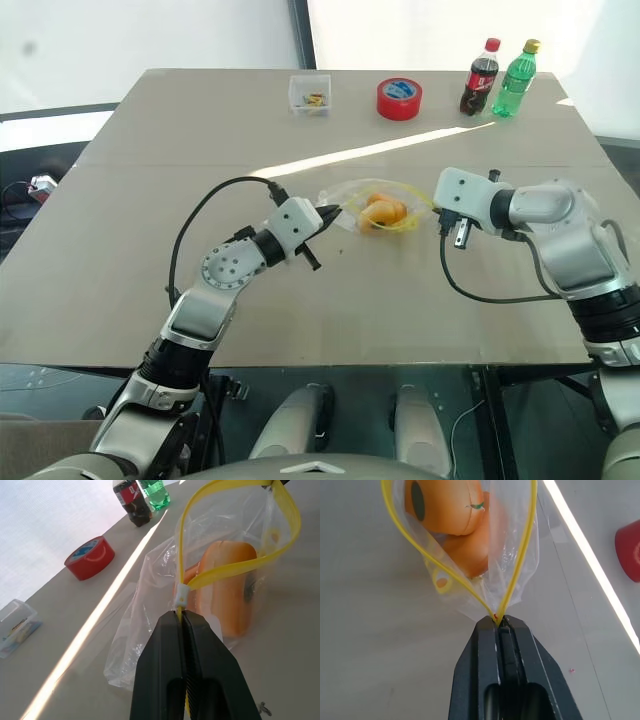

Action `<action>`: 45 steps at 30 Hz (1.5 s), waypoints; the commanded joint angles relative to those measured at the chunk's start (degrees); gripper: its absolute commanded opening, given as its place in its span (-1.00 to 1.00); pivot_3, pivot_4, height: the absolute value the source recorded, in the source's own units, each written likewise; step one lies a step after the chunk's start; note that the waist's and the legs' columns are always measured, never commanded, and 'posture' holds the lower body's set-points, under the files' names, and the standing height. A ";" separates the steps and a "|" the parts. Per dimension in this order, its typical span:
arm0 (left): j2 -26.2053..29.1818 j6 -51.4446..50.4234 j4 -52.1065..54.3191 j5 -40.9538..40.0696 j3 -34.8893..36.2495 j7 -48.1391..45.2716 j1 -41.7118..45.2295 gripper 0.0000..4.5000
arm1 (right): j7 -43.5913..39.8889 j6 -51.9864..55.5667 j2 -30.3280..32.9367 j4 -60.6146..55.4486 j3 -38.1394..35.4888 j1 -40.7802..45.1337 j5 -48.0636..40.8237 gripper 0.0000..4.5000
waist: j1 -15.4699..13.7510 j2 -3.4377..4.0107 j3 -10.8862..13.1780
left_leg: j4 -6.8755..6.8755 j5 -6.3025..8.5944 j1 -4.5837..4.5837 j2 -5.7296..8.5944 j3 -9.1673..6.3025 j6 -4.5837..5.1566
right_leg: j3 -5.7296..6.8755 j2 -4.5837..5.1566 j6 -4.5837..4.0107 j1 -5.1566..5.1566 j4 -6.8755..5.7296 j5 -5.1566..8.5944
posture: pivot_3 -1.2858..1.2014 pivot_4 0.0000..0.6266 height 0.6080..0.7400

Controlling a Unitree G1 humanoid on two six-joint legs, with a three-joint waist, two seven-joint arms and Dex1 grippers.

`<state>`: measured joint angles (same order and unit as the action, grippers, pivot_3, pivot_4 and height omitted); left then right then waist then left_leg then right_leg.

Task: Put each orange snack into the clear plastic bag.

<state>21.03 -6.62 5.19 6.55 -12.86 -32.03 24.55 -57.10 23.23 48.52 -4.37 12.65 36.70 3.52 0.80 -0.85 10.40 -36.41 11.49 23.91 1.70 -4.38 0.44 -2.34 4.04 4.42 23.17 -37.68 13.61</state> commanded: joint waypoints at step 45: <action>6.62 -5.59 2.20 -1.06 0.73 -11.10 15.76 -1.00 | 3.20 -19.50 -14.50 3.81 5.11 15.29 4.05 -0.22 | 0.19 0.01 0.05 | -0.03 0.00 0.04 0.01 -0.04 -0.01 | 0.03 -0.04 0.01 0.04 -0.04 0.00 | 0.03 -0.52 1.00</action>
<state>27.29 -13.26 5.06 5.53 -12.06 -42.79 39.39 -54.65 5.84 34.09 -0.39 18.02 50.36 6.58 0.99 -0.83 10.45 -36.44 11.49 23.96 1.71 -4.41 0.43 -2.32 4.00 4.43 23.21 -37.72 13.61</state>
